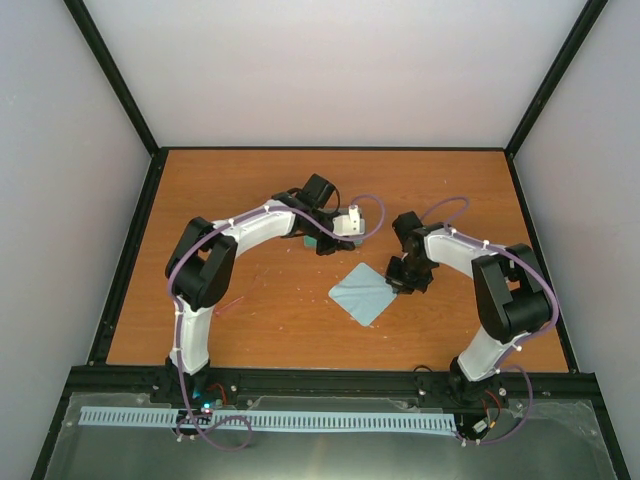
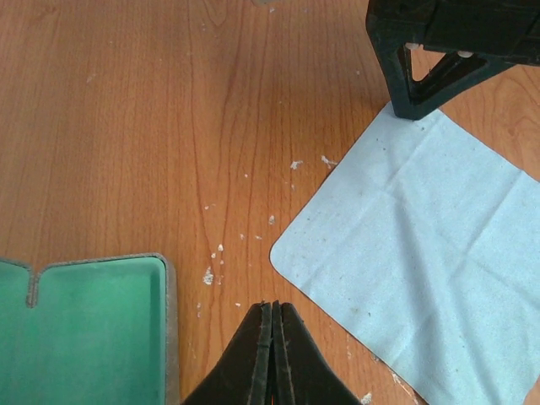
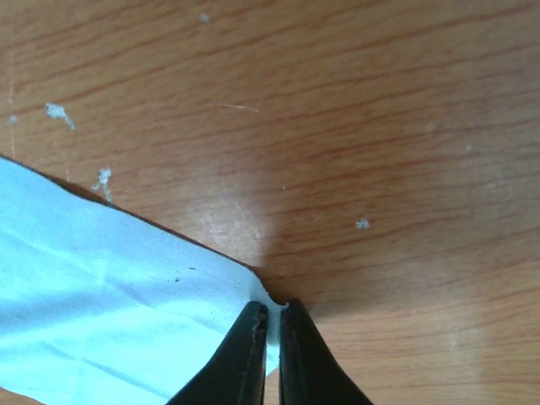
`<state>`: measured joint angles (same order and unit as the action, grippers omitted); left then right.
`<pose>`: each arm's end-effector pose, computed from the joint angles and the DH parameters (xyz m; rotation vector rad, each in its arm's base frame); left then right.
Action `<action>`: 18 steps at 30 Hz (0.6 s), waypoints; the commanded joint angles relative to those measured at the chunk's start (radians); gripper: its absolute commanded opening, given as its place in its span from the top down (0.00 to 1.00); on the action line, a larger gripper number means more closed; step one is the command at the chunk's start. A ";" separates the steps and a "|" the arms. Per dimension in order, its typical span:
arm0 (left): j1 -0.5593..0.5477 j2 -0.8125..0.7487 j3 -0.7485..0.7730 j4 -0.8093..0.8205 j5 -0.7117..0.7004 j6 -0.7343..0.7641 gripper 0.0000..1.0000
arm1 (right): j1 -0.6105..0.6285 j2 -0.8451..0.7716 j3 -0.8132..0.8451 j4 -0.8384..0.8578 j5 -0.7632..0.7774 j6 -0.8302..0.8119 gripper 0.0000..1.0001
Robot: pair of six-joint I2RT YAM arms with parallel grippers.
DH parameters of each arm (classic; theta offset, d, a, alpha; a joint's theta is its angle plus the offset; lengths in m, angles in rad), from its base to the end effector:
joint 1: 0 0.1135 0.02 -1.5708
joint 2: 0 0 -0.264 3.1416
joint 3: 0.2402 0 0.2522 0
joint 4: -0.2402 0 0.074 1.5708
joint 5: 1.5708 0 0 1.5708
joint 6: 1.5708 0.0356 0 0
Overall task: Organize the sunglasses
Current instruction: Fold the glasses cleaning cloth at the center of the board.
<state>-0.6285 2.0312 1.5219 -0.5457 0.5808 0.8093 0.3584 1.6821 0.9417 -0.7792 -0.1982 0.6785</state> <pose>0.3376 -0.2696 0.1927 1.7938 1.7506 -0.6842 0.2562 0.1034 0.1462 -0.4820 -3.0347 -0.3043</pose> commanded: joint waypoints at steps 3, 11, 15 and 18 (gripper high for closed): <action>0.009 -0.033 -0.011 0.022 0.040 0.002 0.96 | 0.009 0.043 -0.022 0.030 0.019 0.007 0.97; 0.008 0.023 0.046 -0.004 0.090 0.006 0.90 | 0.010 -0.023 -0.020 -0.003 0.078 -0.017 0.97; -0.005 0.073 0.093 -0.059 0.100 0.043 0.91 | 0.010 -0.028 -0.016 0.003 0.070 -0.038 0.97; -0.017 0.090 0.093 -0.061 0.103 0.071 0.91 | 0.009 -0.026 -0.021 0.012 0.070 -0.045 0.97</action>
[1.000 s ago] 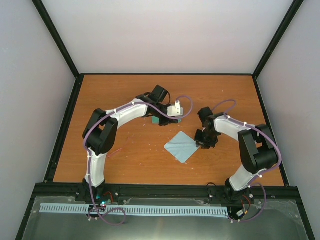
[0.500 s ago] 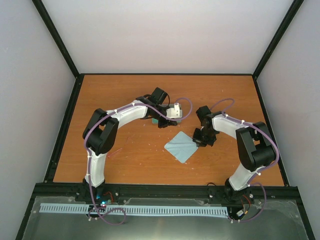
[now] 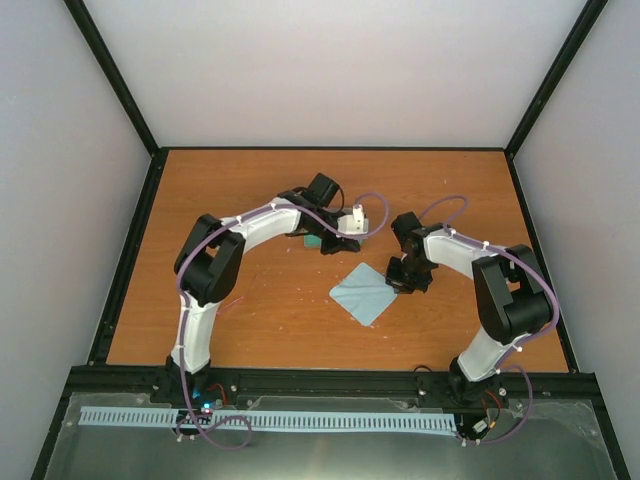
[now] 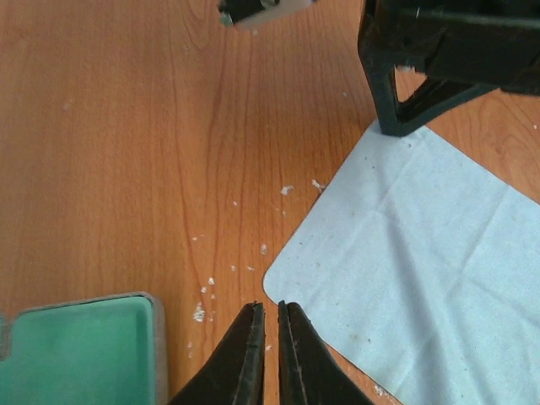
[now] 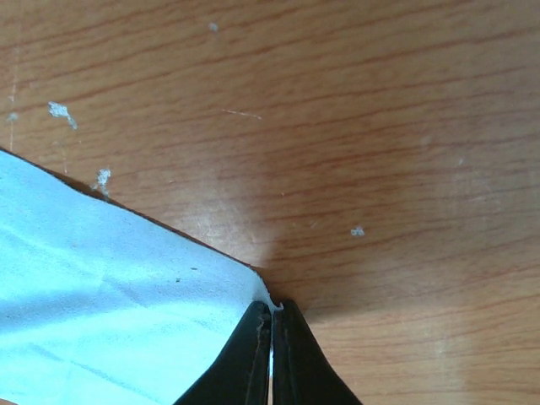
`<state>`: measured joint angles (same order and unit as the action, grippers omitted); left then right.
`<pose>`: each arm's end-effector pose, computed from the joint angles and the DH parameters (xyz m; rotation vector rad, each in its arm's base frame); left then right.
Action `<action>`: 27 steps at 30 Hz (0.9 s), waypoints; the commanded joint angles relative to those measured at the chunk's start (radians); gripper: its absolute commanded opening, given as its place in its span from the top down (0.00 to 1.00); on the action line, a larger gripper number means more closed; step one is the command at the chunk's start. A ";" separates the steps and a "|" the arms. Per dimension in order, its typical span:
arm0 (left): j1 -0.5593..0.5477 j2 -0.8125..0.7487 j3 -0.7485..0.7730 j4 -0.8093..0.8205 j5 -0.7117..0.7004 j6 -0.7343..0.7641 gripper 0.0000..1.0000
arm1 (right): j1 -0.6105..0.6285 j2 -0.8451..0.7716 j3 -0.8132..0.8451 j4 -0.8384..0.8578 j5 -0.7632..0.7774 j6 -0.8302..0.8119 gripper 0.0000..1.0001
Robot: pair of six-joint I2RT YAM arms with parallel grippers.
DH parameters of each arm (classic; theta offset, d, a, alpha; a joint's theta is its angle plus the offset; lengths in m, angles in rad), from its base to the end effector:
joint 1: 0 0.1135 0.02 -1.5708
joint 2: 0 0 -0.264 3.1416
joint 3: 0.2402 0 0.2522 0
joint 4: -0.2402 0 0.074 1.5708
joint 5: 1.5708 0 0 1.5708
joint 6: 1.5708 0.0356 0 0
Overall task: Organize the sunglasses
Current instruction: Fold the glasses cleaning cloth at the center of the board.
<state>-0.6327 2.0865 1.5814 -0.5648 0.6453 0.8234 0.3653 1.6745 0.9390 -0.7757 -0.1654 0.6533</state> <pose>0.3444 -0.2791 0.1873 1.8120 1.7133 -0.7664 0.2554 0.1040 0.1473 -0.4375 -3.0702 -0.2695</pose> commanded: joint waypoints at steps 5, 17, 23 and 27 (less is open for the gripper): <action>-0.032 0.089 0.051 -0.087 0.027 0.098 0.90 | 0.003 -0.020 -0.016 0.010 0.041 -0.022 0.97; -0.070 0.123 0.062 -0.058 0.004 0.094 0.84 | 0.003 -0.020 0.001 0.016 0.031 -0.054 0.97; -0.078 0.143 0.070 -0.019 -0.020 0.077 0.84 | 0.003 -0.027 -0.018 0.021 0.035 -0.068 0.97; -0.079 0.157 0.075 0.008 -0.044 0.074 0.84 | 0.002 -0.031 -0.026 0.030 0.035 -0.071 0.97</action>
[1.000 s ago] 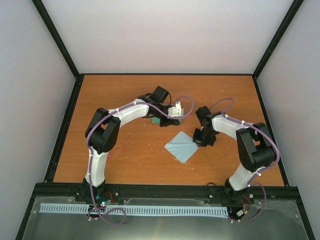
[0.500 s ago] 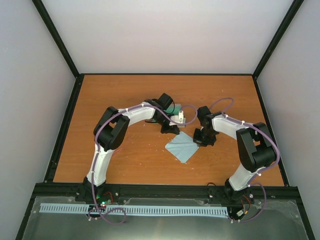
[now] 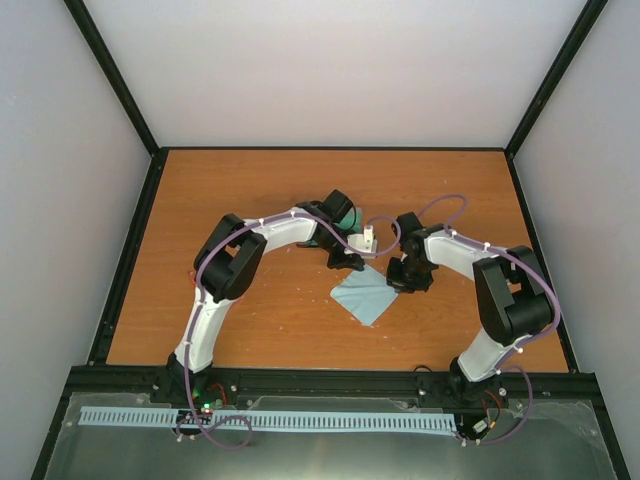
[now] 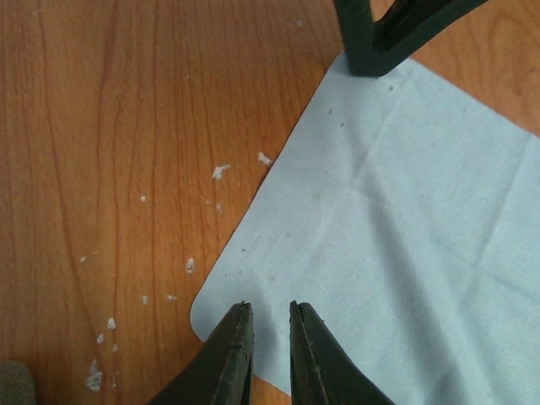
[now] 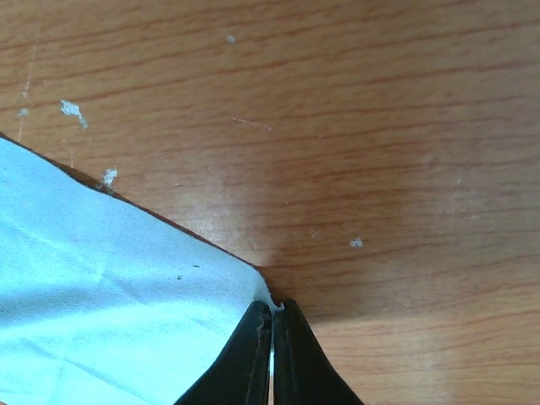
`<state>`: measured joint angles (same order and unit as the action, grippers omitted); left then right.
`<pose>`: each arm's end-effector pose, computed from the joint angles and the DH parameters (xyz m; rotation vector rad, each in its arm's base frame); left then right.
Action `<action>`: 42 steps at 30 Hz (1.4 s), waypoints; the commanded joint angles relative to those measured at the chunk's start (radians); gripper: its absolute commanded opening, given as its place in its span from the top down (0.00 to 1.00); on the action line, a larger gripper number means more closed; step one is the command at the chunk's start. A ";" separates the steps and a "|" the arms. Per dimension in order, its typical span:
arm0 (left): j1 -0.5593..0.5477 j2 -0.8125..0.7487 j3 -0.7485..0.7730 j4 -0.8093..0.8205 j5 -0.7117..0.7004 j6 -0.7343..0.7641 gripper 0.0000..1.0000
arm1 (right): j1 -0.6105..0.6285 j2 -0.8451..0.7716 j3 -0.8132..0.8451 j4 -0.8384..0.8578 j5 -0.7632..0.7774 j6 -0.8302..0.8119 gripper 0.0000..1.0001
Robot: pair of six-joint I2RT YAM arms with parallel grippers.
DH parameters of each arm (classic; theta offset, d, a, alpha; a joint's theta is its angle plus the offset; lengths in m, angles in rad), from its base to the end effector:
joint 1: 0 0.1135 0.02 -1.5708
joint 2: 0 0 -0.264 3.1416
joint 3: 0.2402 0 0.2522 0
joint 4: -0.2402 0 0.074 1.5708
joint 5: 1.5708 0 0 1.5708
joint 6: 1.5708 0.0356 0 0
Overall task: Organize the sunglasses
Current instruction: Fold the glasses cleaning cloth at the center of the board.
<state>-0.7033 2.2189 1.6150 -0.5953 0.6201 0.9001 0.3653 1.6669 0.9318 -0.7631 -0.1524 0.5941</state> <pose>0.3317 -0.3084 0.1383 1.9846 1.7022 -0.7839 0.2551 0.1034 0.1476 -0.3481 -3.1050 -0.2640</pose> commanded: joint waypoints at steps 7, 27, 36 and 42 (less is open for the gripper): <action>-0.009 0.040 0.052 0.061 -0.044 -0.002 0.86 | 0.002 -0.024 -0.016 0.027 0.017 -0.020 0.97; -0.009 0.056 0.008 0.105 -0.103 0.013 0.84 | 0.003 -0.028 -0.015 0.033 0.012 -0.029 0.97; -0.009 0.055 -0.009 0.089 -0.097 0.022 0.84 | 0.002 -0.029 -0.007 0.034 0.012 -0.030 0.97; -0.010 0.056 -0.023 0.091 -0.089 0.026 0.88 | 0.002 -0.032 -0.007 0.036 0.010 -0.028 0.97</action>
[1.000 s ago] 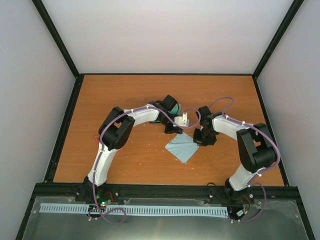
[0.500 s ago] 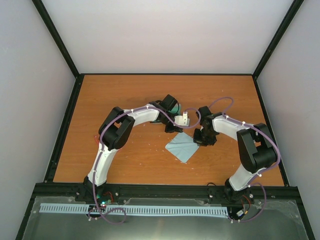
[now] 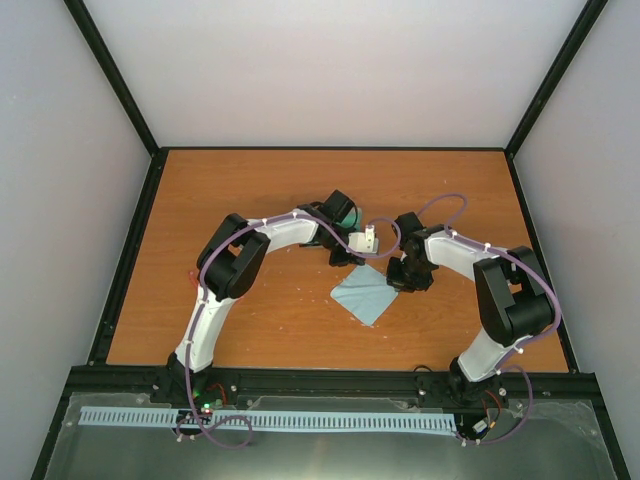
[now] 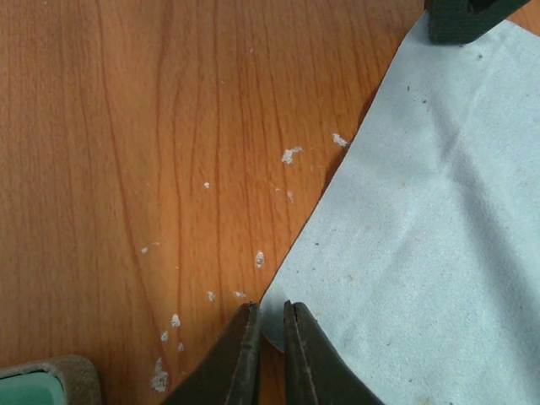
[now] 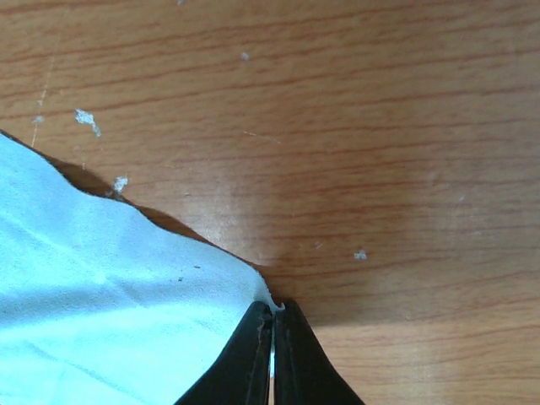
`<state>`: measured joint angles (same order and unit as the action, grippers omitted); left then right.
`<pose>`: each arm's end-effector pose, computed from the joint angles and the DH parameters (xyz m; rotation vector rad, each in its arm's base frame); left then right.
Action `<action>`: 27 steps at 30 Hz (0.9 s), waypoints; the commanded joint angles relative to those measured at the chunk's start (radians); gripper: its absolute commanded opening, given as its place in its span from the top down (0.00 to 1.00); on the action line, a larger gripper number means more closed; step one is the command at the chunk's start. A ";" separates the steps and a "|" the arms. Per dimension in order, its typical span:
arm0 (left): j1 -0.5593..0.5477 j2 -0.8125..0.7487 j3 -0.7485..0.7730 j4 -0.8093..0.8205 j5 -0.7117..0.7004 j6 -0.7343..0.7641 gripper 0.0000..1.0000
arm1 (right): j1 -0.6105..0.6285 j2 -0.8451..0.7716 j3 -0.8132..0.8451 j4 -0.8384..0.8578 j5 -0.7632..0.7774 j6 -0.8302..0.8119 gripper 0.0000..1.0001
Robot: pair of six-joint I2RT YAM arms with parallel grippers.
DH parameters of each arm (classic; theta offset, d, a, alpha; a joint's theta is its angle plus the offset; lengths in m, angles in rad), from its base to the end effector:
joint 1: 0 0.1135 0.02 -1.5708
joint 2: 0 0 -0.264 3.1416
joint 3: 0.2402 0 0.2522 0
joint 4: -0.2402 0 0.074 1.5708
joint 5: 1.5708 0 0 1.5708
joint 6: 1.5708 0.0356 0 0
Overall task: Organize the sunglasses
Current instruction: Fold the glasses cleaning cloth at the center of the board.
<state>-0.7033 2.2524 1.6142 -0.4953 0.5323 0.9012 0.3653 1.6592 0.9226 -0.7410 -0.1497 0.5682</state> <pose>0.3416 -0.3133 0.1259 1.9682 1.6850 -0.6448 0.2552 0.1033 0.1476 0.3045 3.0989 0.2739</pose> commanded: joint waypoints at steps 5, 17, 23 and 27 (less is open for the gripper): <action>-0.011 0.023 -0.035 -0.014 0.012 0.014 0.96 | 0.002 -0.032 0.002 0.021 0.007 -0.002 0.97; 0.007 0.005 -0.001 -0.044 0.012 -0.014 0.99 | 0.003 -0.081 -0.007 0.044 0.022 -0.041 0.97; 0.026 -0.023 0.013 -0.062 0.033 -0.041 0.99 | 0.003 -0.094 -0.016 0.050 0.034 -0.069 0.97; 0.040 -0.050 -0.006 -0.039 0.033 -0.062 0.99 | 0.001 -0.064 -0.006 0.029 0.041 -0.096 0.97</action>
<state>-0.6842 2.2513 1.6077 -0.5018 0.5621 0.8688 0.3653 1.5902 0.9188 -0.7036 -0.1345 0.5114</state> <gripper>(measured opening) 0.022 0.028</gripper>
